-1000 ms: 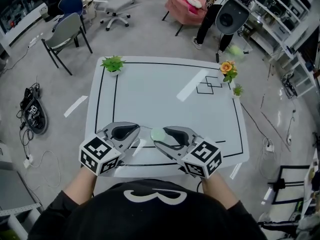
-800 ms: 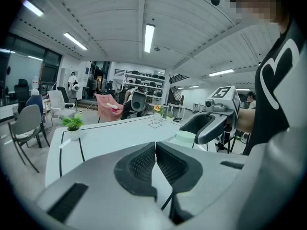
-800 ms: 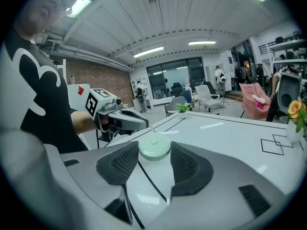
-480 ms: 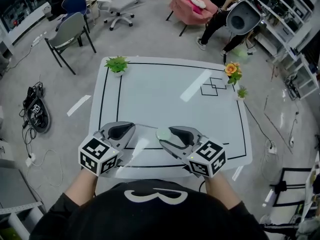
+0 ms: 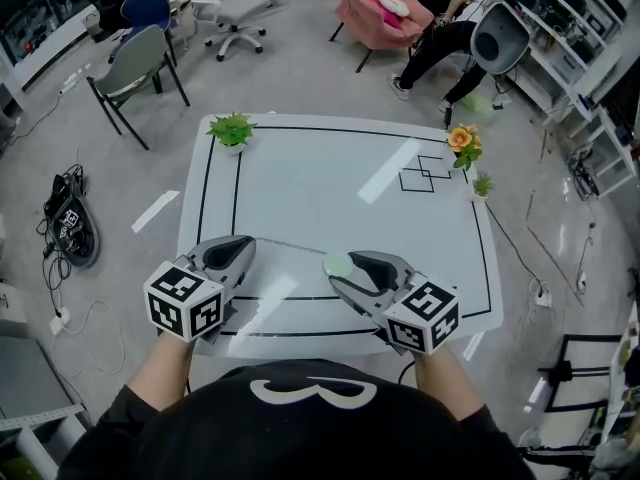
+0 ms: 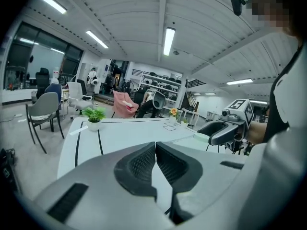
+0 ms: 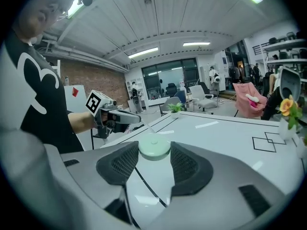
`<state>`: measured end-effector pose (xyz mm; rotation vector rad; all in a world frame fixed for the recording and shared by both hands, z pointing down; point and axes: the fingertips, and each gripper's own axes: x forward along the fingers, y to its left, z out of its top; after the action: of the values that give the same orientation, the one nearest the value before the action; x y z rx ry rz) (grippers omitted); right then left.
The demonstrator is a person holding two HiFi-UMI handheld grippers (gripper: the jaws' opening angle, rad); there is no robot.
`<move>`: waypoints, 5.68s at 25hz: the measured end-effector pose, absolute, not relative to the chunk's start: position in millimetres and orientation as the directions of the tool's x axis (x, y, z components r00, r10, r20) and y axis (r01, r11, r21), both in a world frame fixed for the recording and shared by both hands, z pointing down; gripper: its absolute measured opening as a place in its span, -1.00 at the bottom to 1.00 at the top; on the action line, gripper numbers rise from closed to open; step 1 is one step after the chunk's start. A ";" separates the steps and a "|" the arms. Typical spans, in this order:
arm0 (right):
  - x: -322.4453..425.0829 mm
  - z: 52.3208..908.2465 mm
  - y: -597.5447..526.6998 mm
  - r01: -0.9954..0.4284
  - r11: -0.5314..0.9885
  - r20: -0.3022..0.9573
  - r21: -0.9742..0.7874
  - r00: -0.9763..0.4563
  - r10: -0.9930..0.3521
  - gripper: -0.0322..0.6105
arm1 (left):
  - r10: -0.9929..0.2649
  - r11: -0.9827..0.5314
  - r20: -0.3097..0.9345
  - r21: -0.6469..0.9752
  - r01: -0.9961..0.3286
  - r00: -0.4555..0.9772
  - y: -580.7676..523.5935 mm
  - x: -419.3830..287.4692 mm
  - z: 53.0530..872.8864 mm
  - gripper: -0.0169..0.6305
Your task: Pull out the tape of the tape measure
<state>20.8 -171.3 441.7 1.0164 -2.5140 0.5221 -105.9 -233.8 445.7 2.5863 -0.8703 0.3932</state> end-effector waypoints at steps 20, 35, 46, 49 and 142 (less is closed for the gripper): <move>48.4 439.5 -182.7 -0.747 0.637 0.460 -0.191 -0.642 -0.614 -0.24 | -0.584 -0.682 0.407 0.223 -0.697 0.702 -249.4 -127.9 447.6 -0.91; 64.5 432.4 -176.4 -0.769 0.619 0.454 -0.163 -0.615 -0.645 -0.24 | -0.633 -0.667 0.393 0.160 -0.727 0.667 -255.0 -139.0 440.9 -0.91; 77.3 418.0 -170.0 -0.767 0.625 0.446 -0.146 -0.615 -0.651 -0.24 | -0.698 -0.604 0.388 0.132 -0.786 0.601 -246.5 -163.3 427.9 -0.91; 82.5 414.9 -171.3 -0.764 0.629 0.447 -0.144 -0.617 -0.647 -0.24 | -0.710 -0.588 0.390 0.128 -0.799 0.586 -245.8 -166.4 425.3 -0.91; 128.5 482.3 -192.4 -0.758 0.628 0.543 -0.178 -0.608 -0.580 -0.23 | -0.645 -0.534 0.489 0.260 -0.804 0.587 -203.7 -97.2 481.7 -0.47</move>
<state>128.5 -192.4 482.3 1.0558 -2.4138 0.5510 -97.2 -203.7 481.7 2.3587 -1.1574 0.4660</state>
